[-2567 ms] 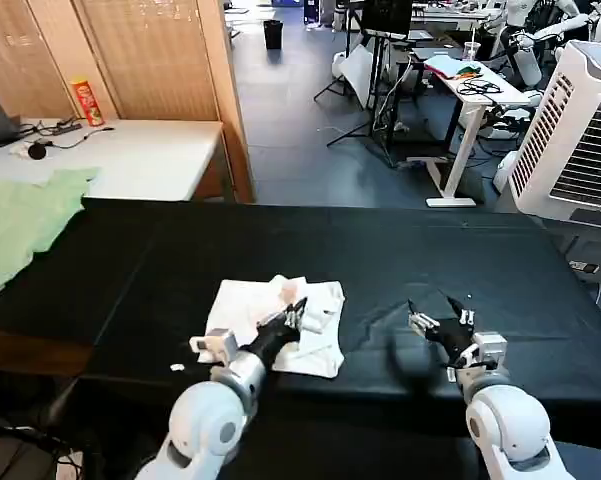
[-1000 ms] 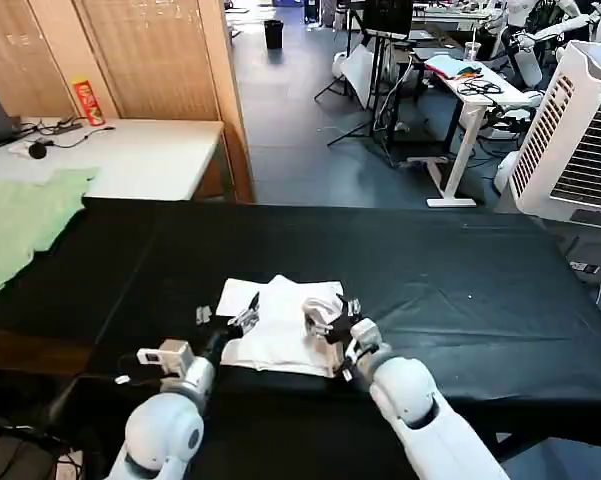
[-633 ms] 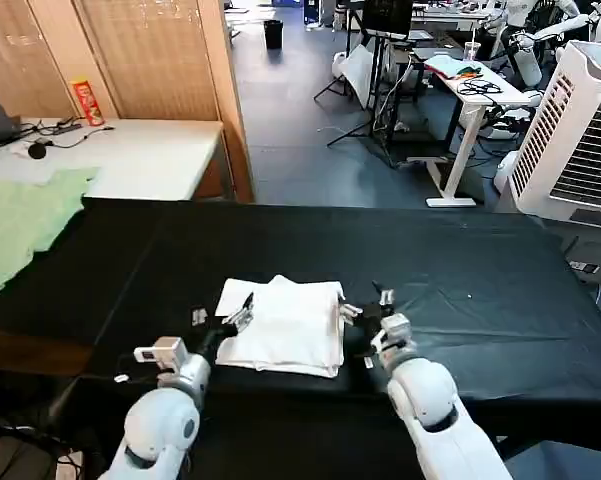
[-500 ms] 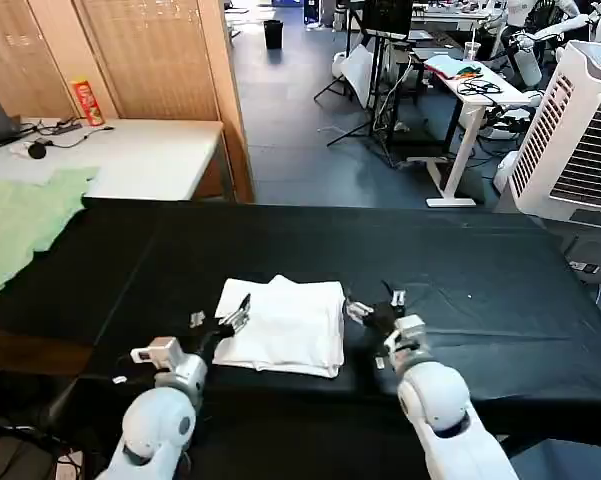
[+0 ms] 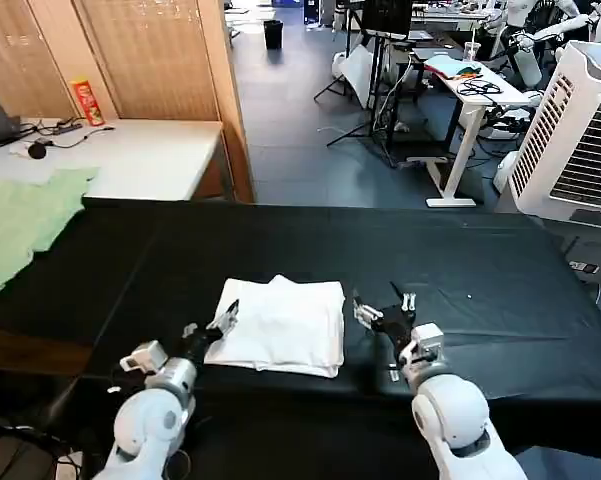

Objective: Fold and organize the clothes.

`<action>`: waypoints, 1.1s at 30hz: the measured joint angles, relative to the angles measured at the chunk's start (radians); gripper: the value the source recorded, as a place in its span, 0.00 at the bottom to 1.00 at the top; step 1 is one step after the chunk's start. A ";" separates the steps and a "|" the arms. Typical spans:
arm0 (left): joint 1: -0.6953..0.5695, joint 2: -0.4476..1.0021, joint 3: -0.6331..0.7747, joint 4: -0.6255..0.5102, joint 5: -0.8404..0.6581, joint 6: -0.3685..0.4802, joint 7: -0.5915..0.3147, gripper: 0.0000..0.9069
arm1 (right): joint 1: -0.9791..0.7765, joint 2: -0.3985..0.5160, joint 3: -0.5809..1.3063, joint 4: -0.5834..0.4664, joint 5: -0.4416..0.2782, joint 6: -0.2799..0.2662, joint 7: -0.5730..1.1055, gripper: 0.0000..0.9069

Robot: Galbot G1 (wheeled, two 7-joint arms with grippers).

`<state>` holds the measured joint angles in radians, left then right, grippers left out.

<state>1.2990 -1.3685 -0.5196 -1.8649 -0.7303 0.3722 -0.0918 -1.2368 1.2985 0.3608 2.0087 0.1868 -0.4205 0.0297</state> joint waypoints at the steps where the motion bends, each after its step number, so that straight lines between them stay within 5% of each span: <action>1: 0.000 0.000 -0.002 0.004 -0.007 0.000 0.000 0.42 | 0.000 0.000 0.000 0.001 0.000 0.000 0.000 0.97; 2: 0.000 -0.001 -0.005 0.007 -0.019 0.001 0.000 0.09 | -0.001 0.000 0.000 0.002 0.000 0.000 -0.001 0.97; 4: 0.000 -0.002 -0.013 0.011 -0.049 0.006 -0.002 0.00 | -0.002 0.000 0.000 0.003 -0.001 0.000 -0.001 0.97; 16: 0.011 0.000 -0.037 0.002 -0.104 0.023 0.002 0.00 | -0.006 0.006 0.000 0.001 -0.007 0.000 -0.001 0.97; 33: -0.003 0.124 -0.060 -0.074 0.225 0.045 -0.030 0.00 | -0.034 -0.003 0.036 0.010 -0.014 0.005 -0.001 0.97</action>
<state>1.2959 -1.2443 -0.5795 -1.9385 -0.5057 0.4168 -0.1220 -1.2707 1.2950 0.3970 2.0192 0.1732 -0.4158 0.0284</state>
